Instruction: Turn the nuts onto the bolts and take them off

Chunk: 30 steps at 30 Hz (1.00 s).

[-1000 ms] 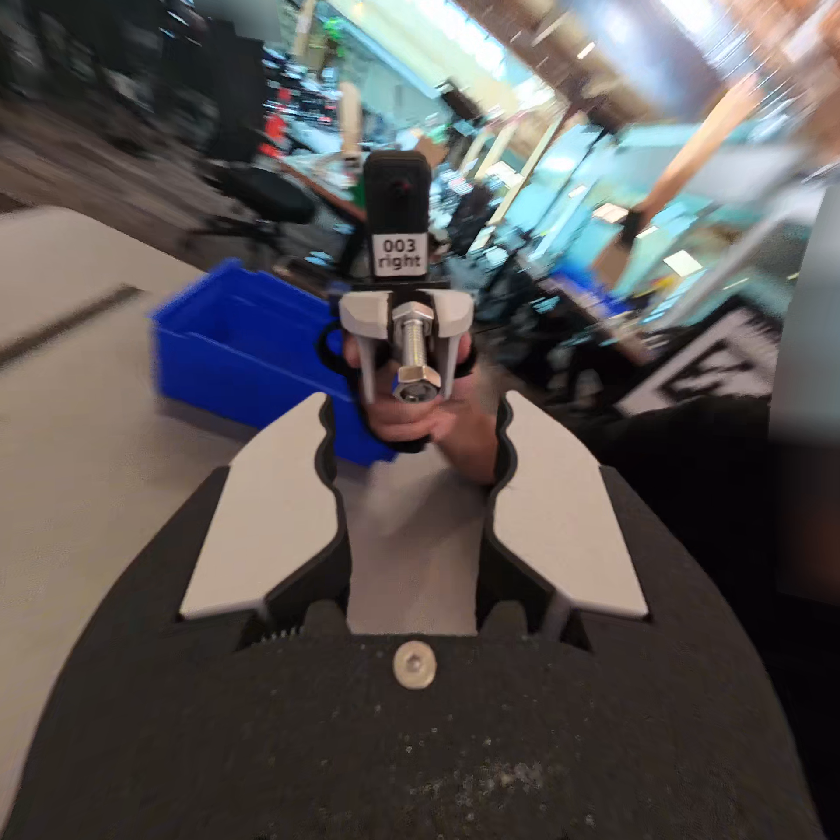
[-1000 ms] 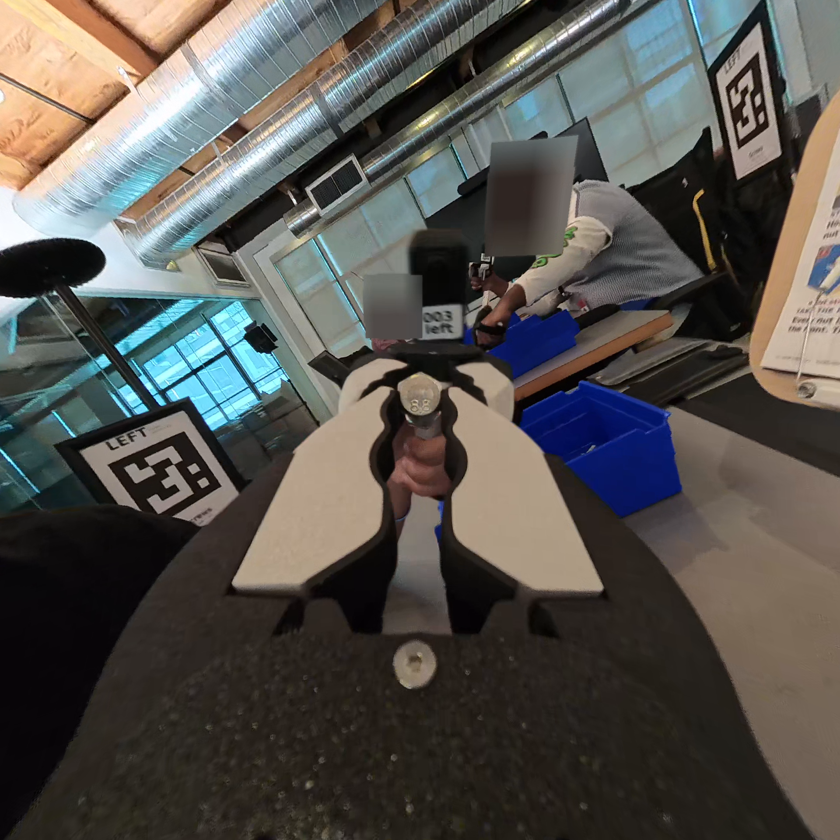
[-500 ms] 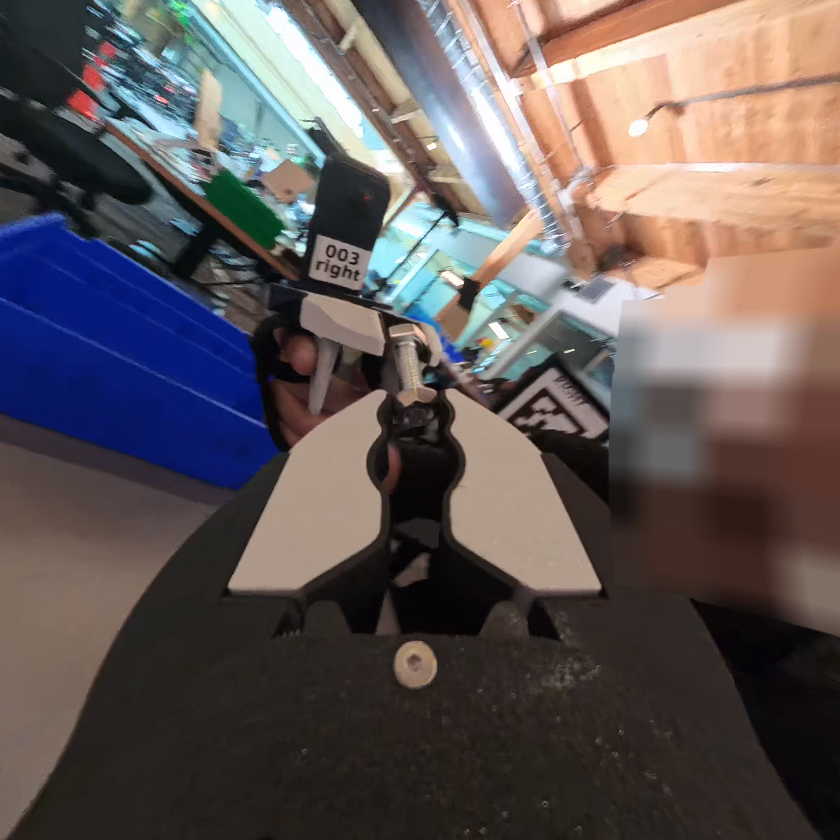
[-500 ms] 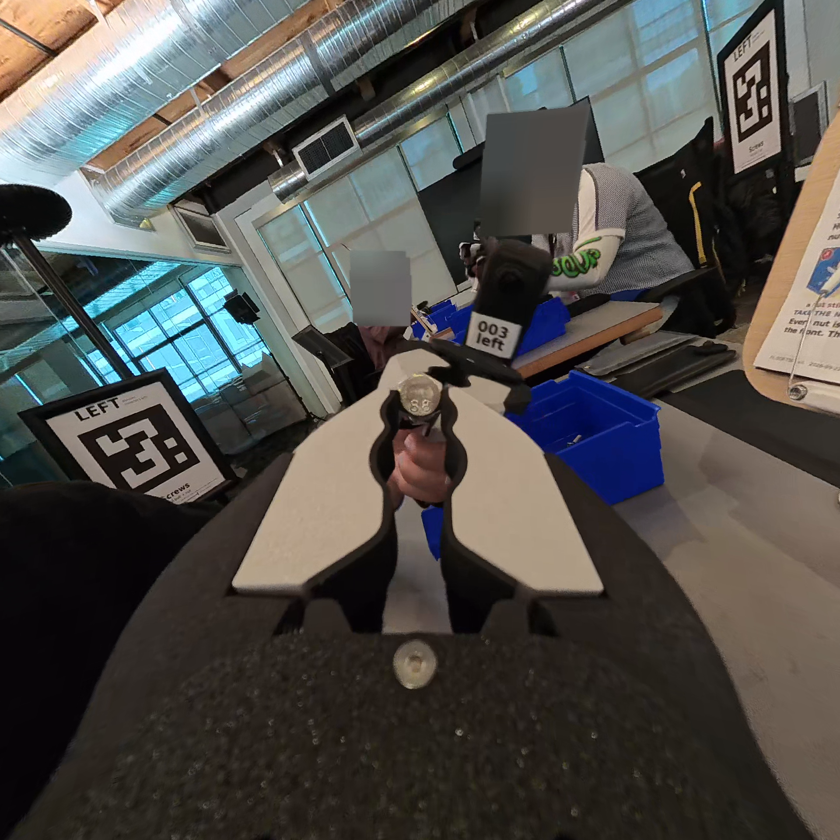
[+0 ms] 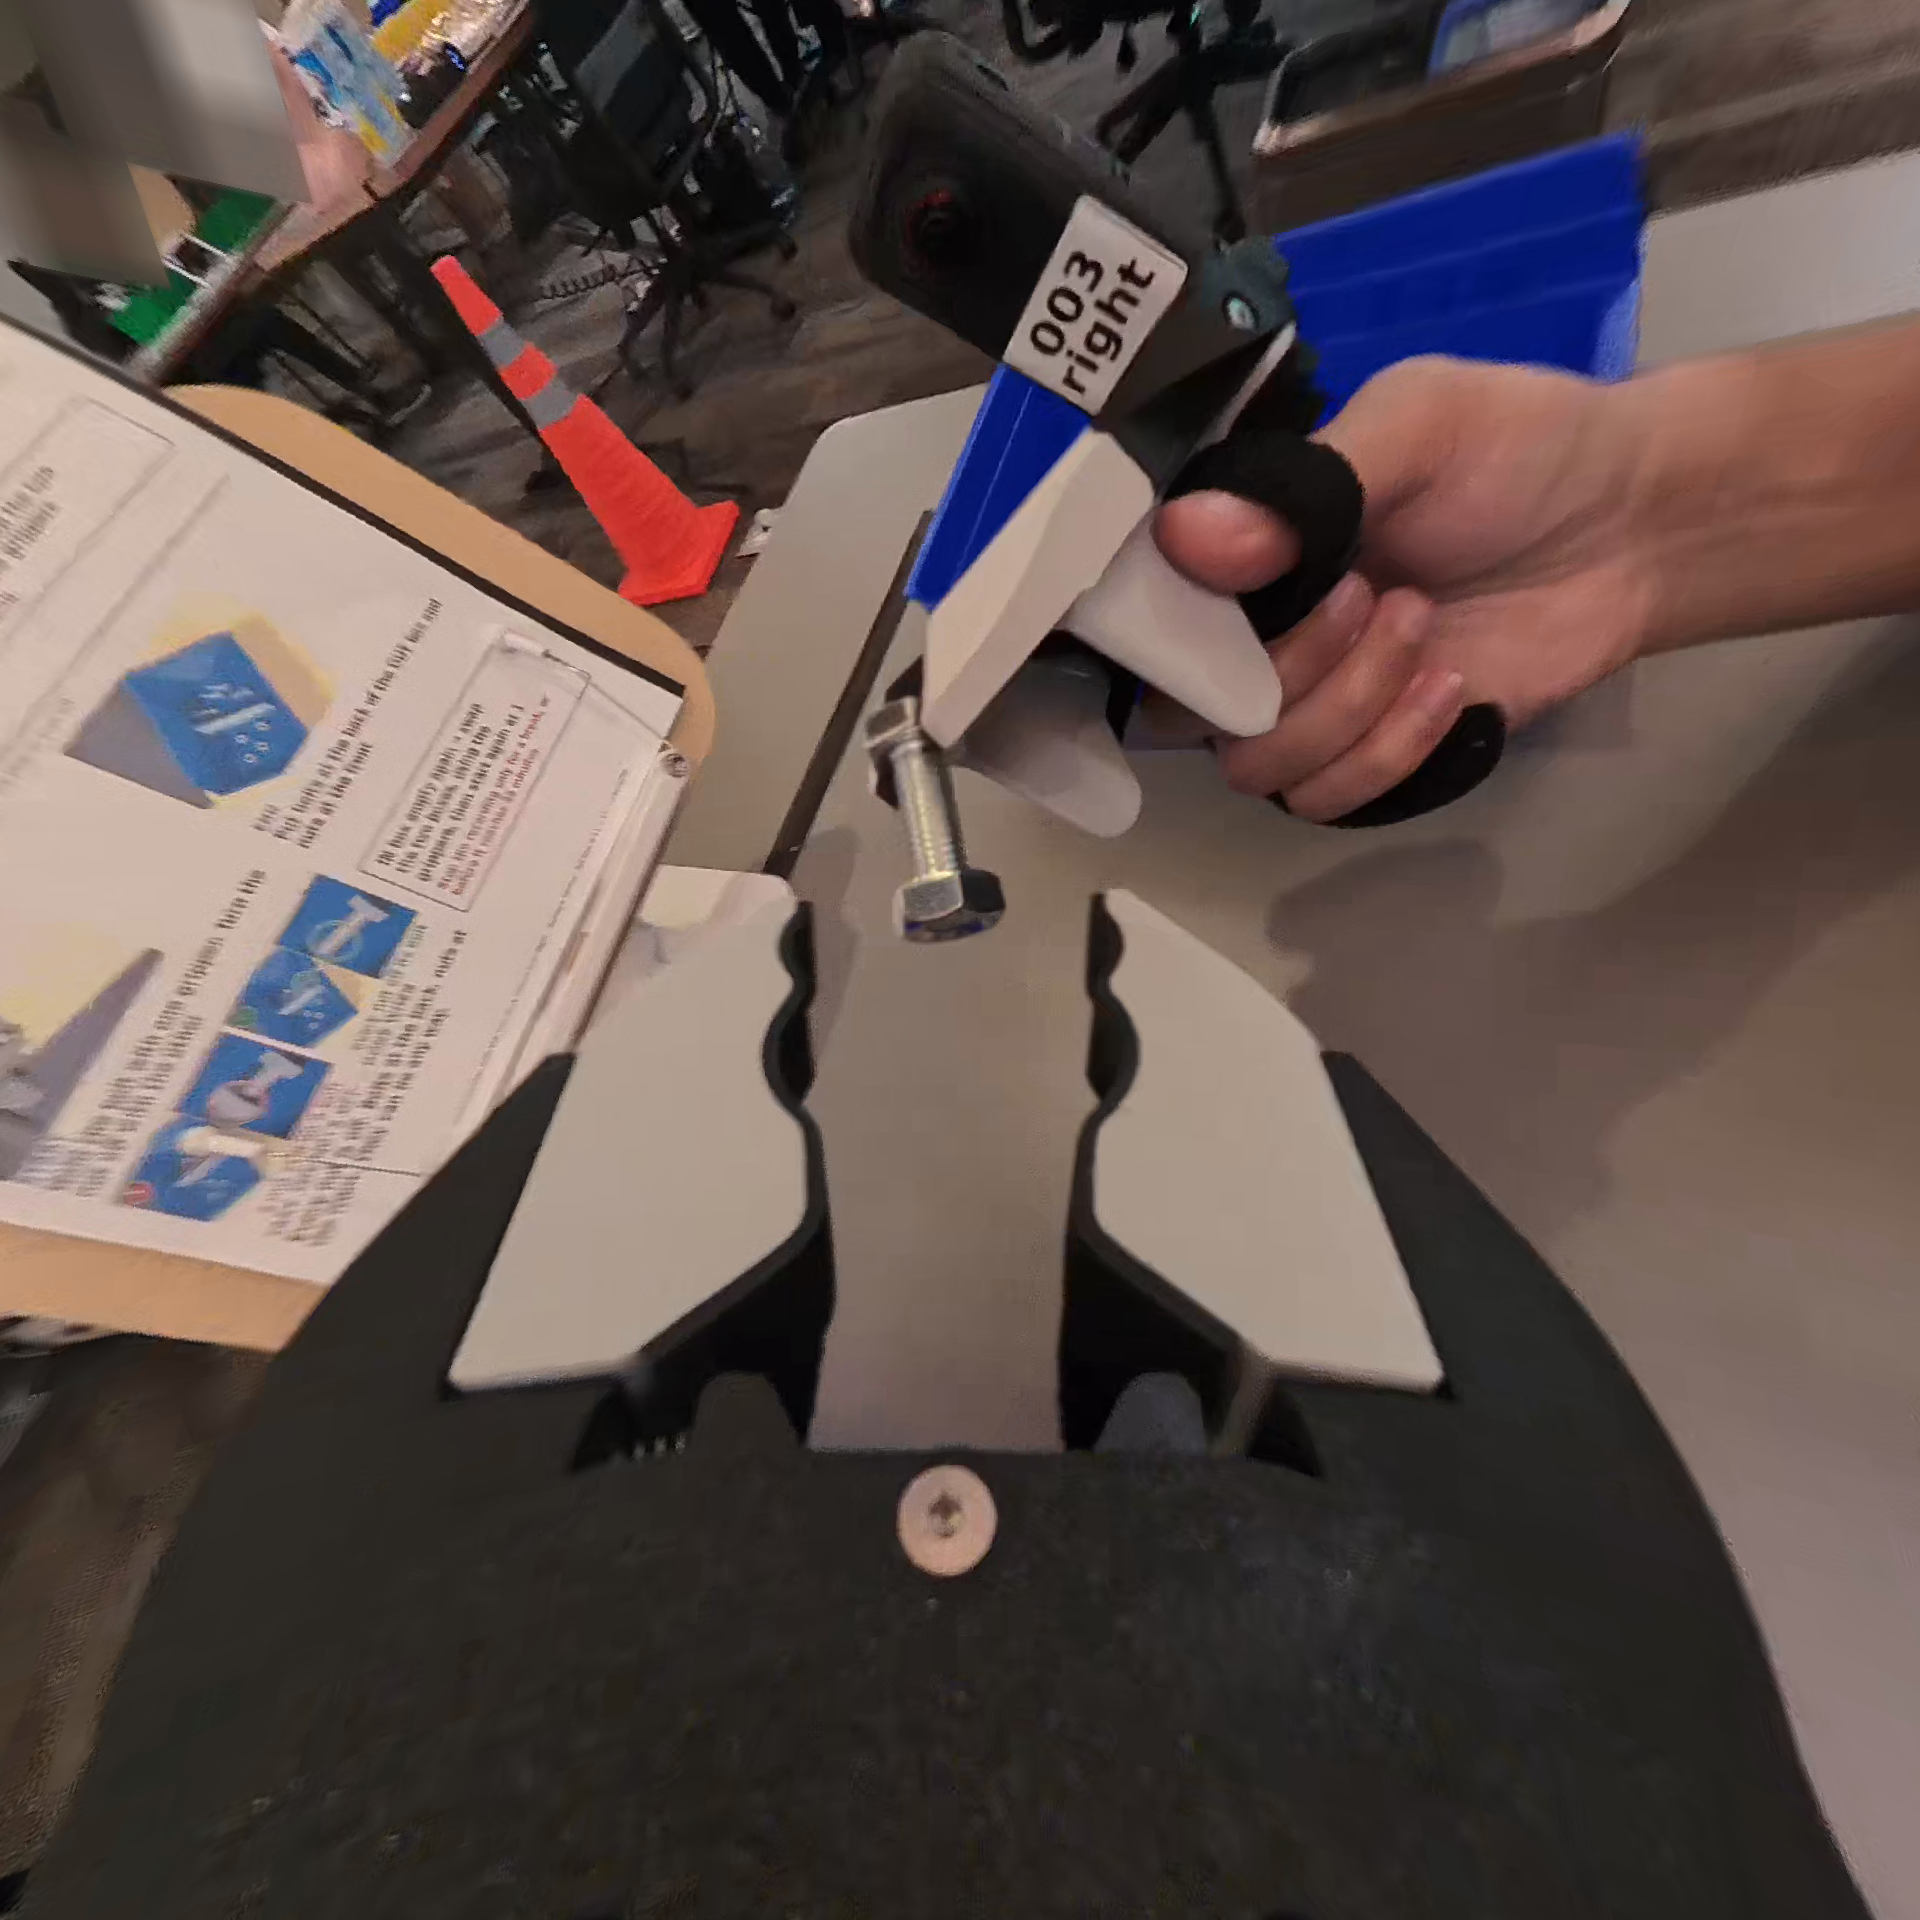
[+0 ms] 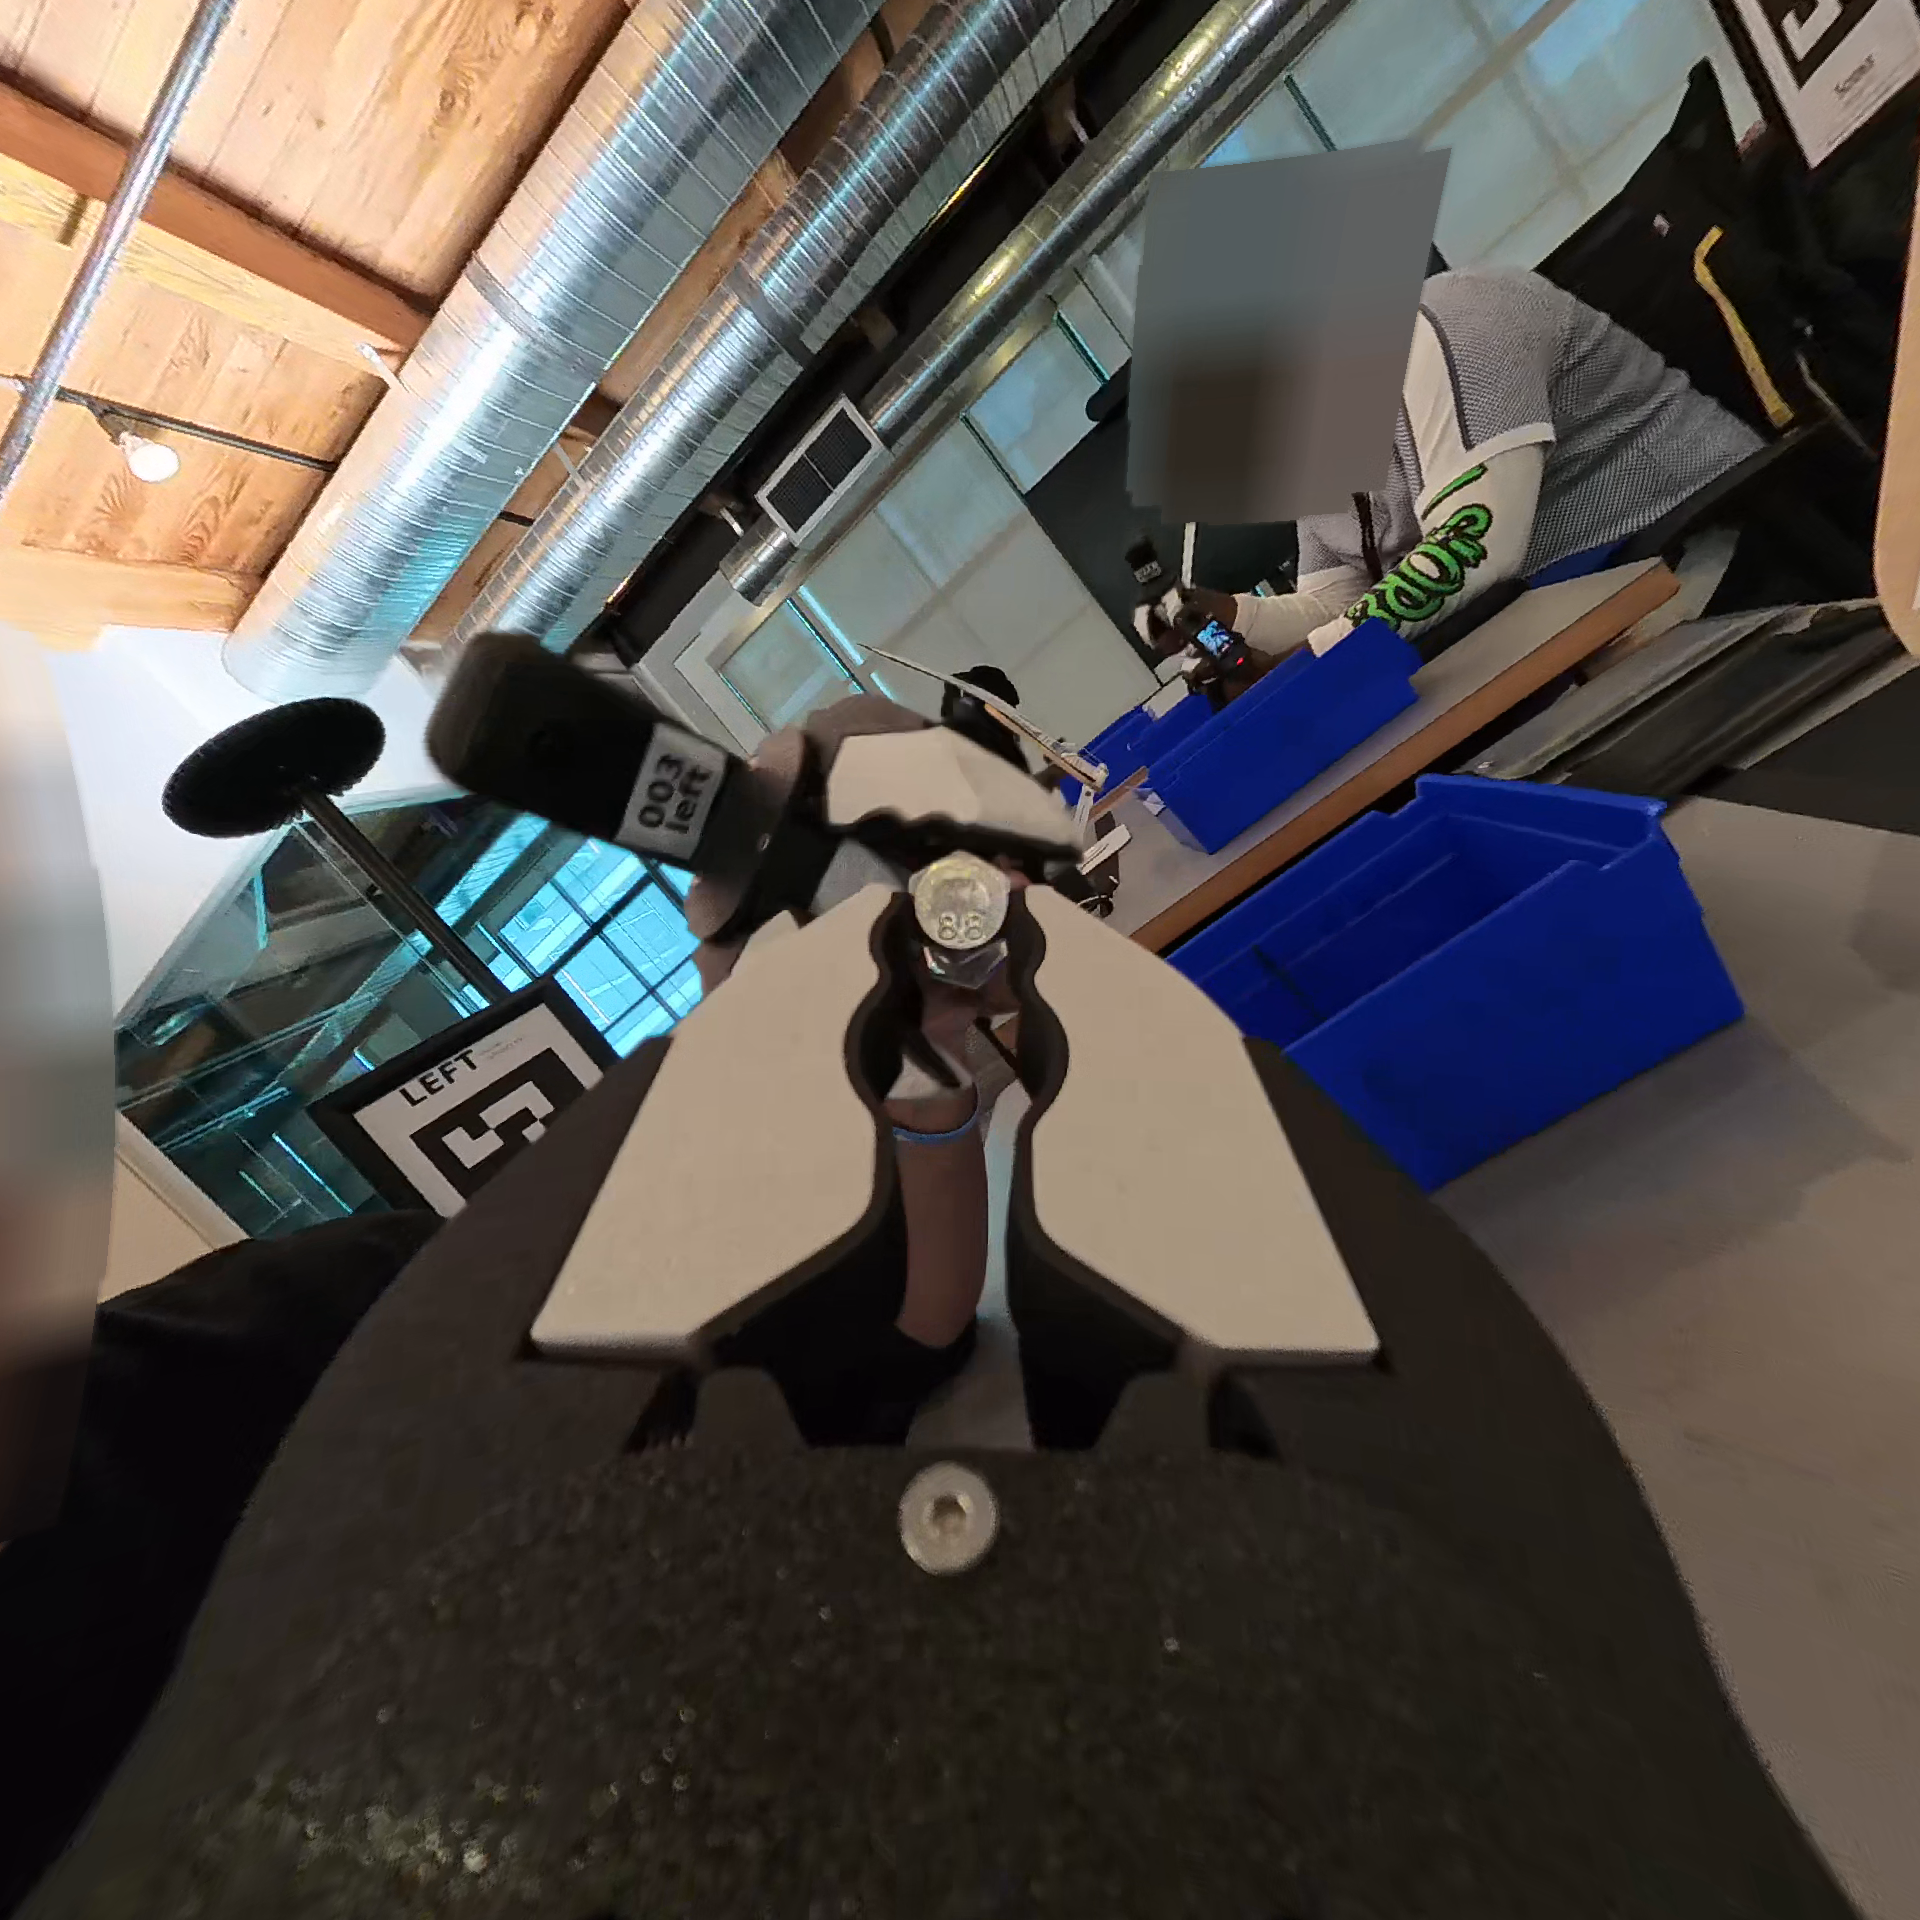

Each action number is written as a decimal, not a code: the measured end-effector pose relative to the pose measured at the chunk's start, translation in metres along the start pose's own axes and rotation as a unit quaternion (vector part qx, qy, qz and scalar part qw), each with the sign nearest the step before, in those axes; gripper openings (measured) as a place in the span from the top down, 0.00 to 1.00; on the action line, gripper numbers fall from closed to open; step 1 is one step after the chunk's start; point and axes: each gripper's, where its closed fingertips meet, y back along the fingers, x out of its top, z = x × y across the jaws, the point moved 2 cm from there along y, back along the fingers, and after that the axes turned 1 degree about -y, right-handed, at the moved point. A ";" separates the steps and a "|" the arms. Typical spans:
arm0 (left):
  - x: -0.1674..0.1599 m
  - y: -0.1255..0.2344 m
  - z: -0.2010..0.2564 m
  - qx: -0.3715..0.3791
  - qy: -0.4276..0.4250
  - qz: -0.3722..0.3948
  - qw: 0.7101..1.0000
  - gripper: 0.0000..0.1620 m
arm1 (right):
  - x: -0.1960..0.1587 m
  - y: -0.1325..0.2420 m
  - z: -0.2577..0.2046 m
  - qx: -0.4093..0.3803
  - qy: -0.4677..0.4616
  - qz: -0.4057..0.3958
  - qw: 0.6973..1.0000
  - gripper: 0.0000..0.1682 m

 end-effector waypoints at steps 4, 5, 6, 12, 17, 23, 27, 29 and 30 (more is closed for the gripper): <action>0.013 0.009 -0.001 -0.148 0.175 0.103 0.968 0.60 | 0.006 0.001 -0.014 0.005 0.052 0.002 0.999 0.90; 0.015 0.011 -0.004 -0.187 0.225 0.133 0.947 0.61 | 0.008 0.001 -0.017 0.001 0.070 0.004 0.998 0.90; 0.016 0.011 -0.007 -0.228 0.280 0.153 0.920 0.62 | 0.009 0.001 -0.019 -0.002 0.086 0.006 0.996 0.90; 0.024 0.021 -0.001 -0.457 0.418 0.224 0.752 0.71 | 0.011 0.001 -0.026 -0.010 0.127 0.002 0.992 0.90; 0.022 0.009 0.010 -0.448 0.404 0.199 0.773 0.82 | 0.007 -0.001 -0.025 -0.009 0.125 -0.009 0.992 0.90; 0.024 0.006 0.005 -0.354 0.348 0.203 0.844 0.89 | 0.008 -0.001 -0.024 -0.018 0.122 -0.011 0.992 0.90; 0.020 -0.004 -0.001 -0.139 0.167 0.143 0.966 0.89 | 0.011 0.004 -0.014 -0.023 0.074 0.007 0.997 0.90; 0.016 -0.007 -0.005 0.007 0.016 0.080 0.997 0.89 | 0.011 0.005 -0.008 -0.017 0.039 0.017 0.999 0.90; 0.014 -0.007 -0.007 0.081 -0.066 0.044 0.994 0.89 | 0.011 0.005 -0.006 -0.011 0.022 0.022 0.999 0.90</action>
